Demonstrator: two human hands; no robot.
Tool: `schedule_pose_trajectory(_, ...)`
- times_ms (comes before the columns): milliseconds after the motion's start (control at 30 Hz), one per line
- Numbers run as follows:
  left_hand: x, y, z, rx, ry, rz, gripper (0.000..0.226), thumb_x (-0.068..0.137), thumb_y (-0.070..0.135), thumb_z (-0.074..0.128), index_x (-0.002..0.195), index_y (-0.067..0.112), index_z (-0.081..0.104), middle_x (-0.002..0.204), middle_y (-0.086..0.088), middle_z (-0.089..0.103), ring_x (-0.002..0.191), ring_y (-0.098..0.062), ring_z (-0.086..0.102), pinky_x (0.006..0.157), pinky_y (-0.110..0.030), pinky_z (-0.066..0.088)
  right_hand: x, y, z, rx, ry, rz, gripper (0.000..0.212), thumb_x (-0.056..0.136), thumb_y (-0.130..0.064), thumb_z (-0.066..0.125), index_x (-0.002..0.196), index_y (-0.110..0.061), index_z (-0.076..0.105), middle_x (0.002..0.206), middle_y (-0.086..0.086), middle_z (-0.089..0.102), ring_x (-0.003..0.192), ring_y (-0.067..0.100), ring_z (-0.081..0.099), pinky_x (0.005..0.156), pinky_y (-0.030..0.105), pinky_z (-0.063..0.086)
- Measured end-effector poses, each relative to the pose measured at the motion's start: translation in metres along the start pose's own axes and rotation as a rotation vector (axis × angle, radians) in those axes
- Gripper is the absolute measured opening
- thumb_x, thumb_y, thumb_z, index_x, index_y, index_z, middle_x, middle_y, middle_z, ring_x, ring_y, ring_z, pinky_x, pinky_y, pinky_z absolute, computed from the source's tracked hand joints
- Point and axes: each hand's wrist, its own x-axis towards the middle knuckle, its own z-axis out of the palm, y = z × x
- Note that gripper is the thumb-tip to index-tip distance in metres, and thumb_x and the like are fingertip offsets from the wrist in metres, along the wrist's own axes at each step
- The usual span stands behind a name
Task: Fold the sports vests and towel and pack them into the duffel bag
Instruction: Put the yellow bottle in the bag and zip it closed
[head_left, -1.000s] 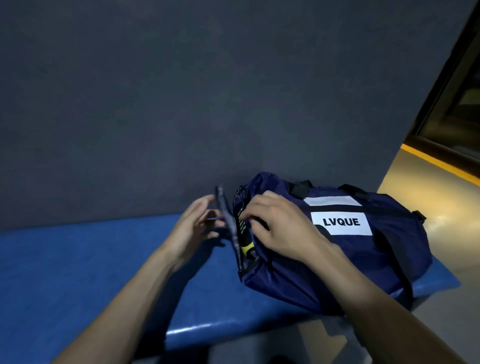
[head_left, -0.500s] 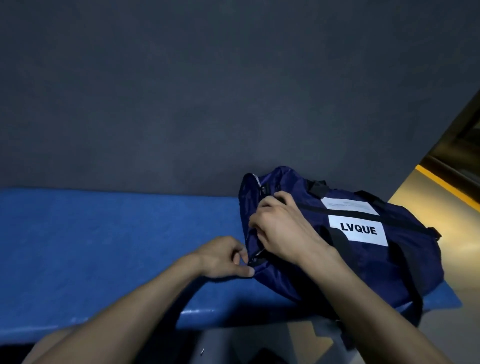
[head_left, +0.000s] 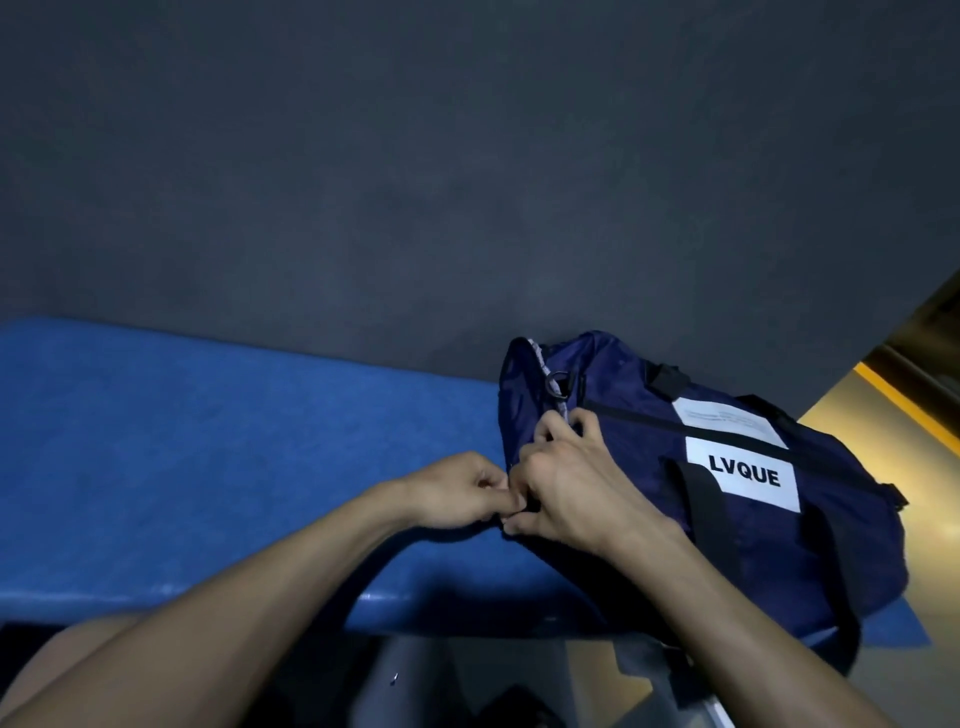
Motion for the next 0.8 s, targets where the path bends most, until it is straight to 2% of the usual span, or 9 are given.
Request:
schedule_pose_trajectory(67, -0.002, 0.003, -0.003, -0.183, -0.033, 0.004, 0.027, 0.096, 0.029, 0.061, 0.08, 0.008, 0.058, 0.064, 0.001, 0.052, 0.051, -0.01, 0.043, 0.049, -0.025, 0.032, 0.0, 0.004, 0.003, 0.026, 0.039, -0.008, 0.028, 0.077, -0.055, 0.076, 0.08, -0.028, 0.072, 0.077, -0.011, 0.06, 0.101, 0.017, 0.038, 0.094, 0.04, 0.021)
schedule_pose_trajectory(133, -0.004, 0.001, -0.007, -0.272, -0.059, -0.016, 0.016, 0.084, 0.029, 0.054, 0.085, 0.014, 0.06, 0.075, -0.003, 0.06, 0.056, -0.013, 0.053, 0.05, -0.026, 0.038, -0.003, 0.006, 0.005, 0.033, 0.035, 0.011, 0.023, 0.081, -0.048, 0.075, 0.076, -0.027, 0.068, 0.072, -0.01, 0.056, 0.1, 0.017, 0.038, 0.092, 0.039, 0.025)
schedule_pose_trajectory(200, -0.004, -0.007, -0.007, -0.236, -0.059, 0.019, 0.015, 0.082, 0.018, 0.057, 0.096, 0.019, 0.06, 0.088, -0.003, 0.063, 0.061, -0.011, 0.056, 0.054, -0.025, 0.043, -0.004, 0.004, 0.007, 0.022, 0.055, 0.024, 0.022, 0.083, -0.041, 0.07, 0.071, -0.025, 0.062, 0.068, -0.009, 0.052, 0.097, 0.016, 0.038, 0.093, 0.041, 0.029)
schedule_pose_trajectory(267, -0.003, -0.015, 0.0, -0.143, -0.035, 0.118, 0.027, 0.085, 0.006, 0.072, 0.105, 0.019, 0.059, 0.093, 0.0, 0.06, 0.061, -0.011, 0.051, 0.058, -0.025, 0.043, -0.003, 0.001, 0.008, 0.028, 0.099, 0.046, 0.025, 0.084, -0.04, 0.064, 0.066, -0.024, 0.06, 0.063, -0.008, 0.051, 0.092, 0.016, 0.04, 0.091, 0.041, 0.028)
schedule_pose_trajectory(333, -0.001, -0.017, 0.012, -0.087, 0.068, 0.217, 0.028, 0.082, 0.012, 0.082, 0.102, 0.014, 0.062, 0.083, 0.007, 0.059, 0.06, -0.006, 0.048, 0.059, -0.023, 0.042, 0.0, -0.001, 0.008, 0.034, 0.141, 0.077, 0.029, 0.084, -0.041, 0.061, 0.061, -0.023, 0.061, 0.059, -0.006, 0.051, 0.09, 0.017, 0.042, 0.088, 0.04, 0.026)
schedule_pose_trajectory(433, 0.008, -0.018, 0.023, 0.022, 0.268, 0.279, 0.025, 0.075, 0.027, 0.084, 0.083, 0.016, 0.062, 0.066, 0.014, 0.056, 0.056, 0.004, 0.044, 0.057, -0.021, 0.039, 0.003, -0.004, 0.007, 0.021, 0.155, 0.094, 0.026, 0.08, -0.037, 0.066, 0.06, -0.021, 0.064, 0.057, -0.006, 0.05, 0.089, 0.021, 0.046, 0.086, 0.043, 0.028)
schedule_pose_trajectory(533, 0.015, -0.021, 0.022, 0.019, 0.271, 0.234, 0.033, 0.067, 0.043, 0.076, 0.075, 0.015, 0.061, 0.061, 0.014, 0.056, 0.056, 0.0, 0.045, 0.057, -0.025, 0.041, 0.003, -0.003, 0.0, 0.016, 0.161, 0.072, 0.027, 0.078, -0.041, 0.059, 0.058, -0.023, 0.065, 0.055, -0.009, 0.047, 0.089, 0.021, 0.045, 0.087, 0.041, 0.024)
schedule_pose_trajectory(633, 0.022, -0.025, 0.021, -0.067, 0.257, 0.208, 0.031, 0.07, 0.034, 0.085, 0.073, 0.011, 0.063, 0.061, 0.013, 0.061, 0.057, -0.003, 0.05, 0.06, -0.027, 0.044, 0.002, 0.004, -0.009, 0.043, 0.11, 0.099, 0.03, 0.076, -0.047, 0.048, 0.059, -0.026, 0.061, 0.061, -0.009, 0.052, 0.097, 0.018, 0.042, 0.096, 0.041, 0.022)
schedule_pose_trajectory(800, 0.025, -0.027, 0.022, -0.027, 0.251, 0.201, 0.024, 0.073, 0.023, 0.087, 0.071, 0.014, 0.065, 0.058, 0.015, 0.06, 0.053, 0.002, 0.048, 0.056, -0.021, 0.039, 0.007, -0.004, 0.001, 0.001, 0.139, 0.152, 0.029, 0.072, -0.043, 0.059, 0.05, -0.025, 0.053, 0.055, -0.008, 0.038, 0.093, 0.023, 0.053, 0.103, 0.055, 0.031)
